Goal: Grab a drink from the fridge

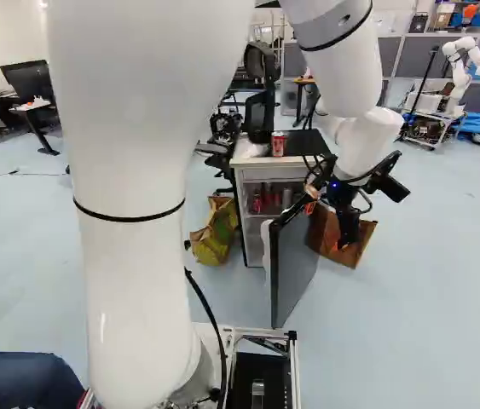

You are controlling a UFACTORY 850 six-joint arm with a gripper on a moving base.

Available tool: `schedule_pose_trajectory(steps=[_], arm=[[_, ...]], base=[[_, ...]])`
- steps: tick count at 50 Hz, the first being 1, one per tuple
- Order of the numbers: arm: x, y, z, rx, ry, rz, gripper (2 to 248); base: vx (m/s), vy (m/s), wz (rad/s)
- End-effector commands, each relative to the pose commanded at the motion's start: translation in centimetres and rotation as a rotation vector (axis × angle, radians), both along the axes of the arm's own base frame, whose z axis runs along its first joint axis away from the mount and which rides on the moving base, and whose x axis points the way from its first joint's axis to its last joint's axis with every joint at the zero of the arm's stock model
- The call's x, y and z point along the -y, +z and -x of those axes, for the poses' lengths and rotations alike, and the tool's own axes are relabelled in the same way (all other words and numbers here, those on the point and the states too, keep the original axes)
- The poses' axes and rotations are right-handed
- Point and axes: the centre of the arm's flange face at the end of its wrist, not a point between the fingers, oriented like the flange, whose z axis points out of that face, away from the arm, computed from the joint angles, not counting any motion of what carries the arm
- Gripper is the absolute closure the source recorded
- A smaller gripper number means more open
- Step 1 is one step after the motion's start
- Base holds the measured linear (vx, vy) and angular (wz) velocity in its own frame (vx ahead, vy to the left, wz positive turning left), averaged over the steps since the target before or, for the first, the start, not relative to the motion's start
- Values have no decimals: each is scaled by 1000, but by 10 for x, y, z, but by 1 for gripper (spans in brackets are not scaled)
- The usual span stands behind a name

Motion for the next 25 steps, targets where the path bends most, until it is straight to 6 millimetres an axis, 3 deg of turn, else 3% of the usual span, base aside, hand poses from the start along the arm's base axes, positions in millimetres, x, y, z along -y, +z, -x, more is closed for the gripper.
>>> schedule_pose_trajectory(steps=[25], arm=[[-39, -1, -6, -13, 61, -14, 3]], base=[[0, 0, 0]])
